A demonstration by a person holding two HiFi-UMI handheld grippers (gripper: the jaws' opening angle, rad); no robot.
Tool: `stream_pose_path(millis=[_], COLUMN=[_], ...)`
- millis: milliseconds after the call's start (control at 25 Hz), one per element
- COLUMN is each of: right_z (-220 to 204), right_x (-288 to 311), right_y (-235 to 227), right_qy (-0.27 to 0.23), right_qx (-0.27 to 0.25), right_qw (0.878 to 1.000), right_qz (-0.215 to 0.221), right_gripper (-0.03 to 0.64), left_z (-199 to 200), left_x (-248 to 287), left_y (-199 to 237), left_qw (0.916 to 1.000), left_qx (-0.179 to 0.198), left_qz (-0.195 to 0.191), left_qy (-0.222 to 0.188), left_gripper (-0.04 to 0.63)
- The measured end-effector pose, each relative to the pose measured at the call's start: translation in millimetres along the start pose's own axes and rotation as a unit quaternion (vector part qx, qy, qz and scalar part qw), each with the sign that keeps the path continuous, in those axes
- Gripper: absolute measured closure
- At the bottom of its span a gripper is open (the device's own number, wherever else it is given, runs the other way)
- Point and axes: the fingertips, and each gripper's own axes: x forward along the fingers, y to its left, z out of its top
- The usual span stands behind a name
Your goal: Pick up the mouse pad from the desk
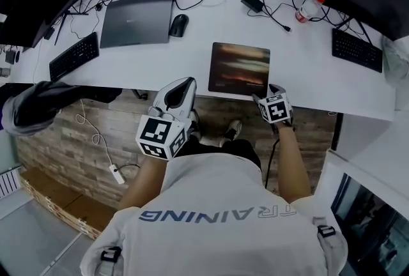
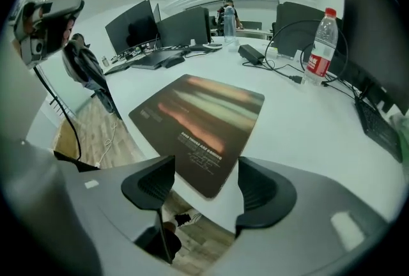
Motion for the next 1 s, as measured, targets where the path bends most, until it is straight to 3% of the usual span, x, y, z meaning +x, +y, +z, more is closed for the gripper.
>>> stream_pose_path(millis=[600, 1000], right_z=[-2.3, -0.2], right_x=[3.4, -2.2], right_y=[1.3, 12.9], right_qy=[0.003, 0.003], right_qx=[0.003, -0.008], right_qw=[1.0, 1.0], right_qz=[-0.008, -0.026], right_gripper=[0.344, 0.466], left_z=[-3.3, 2.4], left_x=[-1.9, -9.3], left_y=[4.4, 3.9], left_qw=[1.0, 0.9999], left_qx=[-0.004, 0.001], left_qz=[-0.006, -0.011], left_qy=[0.003, -0.005], left_gripper=[0.595, 0.595])
